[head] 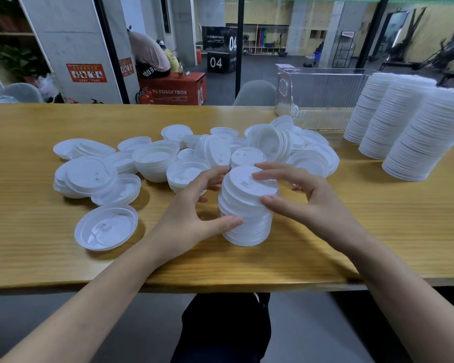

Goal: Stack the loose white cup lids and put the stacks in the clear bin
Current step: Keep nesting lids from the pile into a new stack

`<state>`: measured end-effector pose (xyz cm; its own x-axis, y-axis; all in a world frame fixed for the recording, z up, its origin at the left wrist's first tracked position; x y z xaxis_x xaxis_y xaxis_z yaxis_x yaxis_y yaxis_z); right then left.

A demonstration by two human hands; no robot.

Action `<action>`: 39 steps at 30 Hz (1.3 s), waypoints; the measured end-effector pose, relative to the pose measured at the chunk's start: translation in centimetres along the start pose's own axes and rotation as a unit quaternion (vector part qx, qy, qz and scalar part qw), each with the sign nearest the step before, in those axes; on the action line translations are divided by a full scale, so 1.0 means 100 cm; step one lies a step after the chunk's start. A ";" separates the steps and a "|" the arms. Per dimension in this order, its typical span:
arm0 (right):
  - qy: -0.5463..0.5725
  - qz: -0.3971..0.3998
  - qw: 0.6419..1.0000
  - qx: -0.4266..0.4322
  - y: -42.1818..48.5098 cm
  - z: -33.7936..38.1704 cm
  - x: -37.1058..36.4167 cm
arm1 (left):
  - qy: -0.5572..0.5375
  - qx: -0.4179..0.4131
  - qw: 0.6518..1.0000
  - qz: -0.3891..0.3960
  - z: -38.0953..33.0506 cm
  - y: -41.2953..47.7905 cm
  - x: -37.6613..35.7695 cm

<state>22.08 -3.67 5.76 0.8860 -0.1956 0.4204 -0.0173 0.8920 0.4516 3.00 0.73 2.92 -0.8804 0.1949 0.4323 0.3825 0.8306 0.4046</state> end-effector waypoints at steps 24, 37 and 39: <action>-0.038 -0.001 0.999 0.031 0.000 0.005 0.000 | 0.011 -0.006 1.000 -0.003 0.000 0.003 -0.001; -0.078 0.007 0.996 0.049 -0.002 0.003 -0.003 | 0.025 -0.019 0.999 -0.006 -0.001 0.006 -0.001; -0.081 0.004 0.995 0.052 -0.002 0.003 -0.004 | 0.026 -0.021 0.999 -0.006 -0.001 0.006 -0.001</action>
<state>21.65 -3.91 5.70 0.7997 -0.2598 0.5413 -0.0784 0.8487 0.5231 3.35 1.18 3.20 -0.8698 0.1569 0.4678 0.3844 0.8099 0.4431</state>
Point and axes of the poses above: each hand's wrist, its own y-axis towards the middle knuckle, its own x-axis out of the back of the hand, z = x × y, the point moved 6 cm from there along y, towards the middle knuckle, and after that the axes turned 7 degrees about -z, right-handed, at the moved point
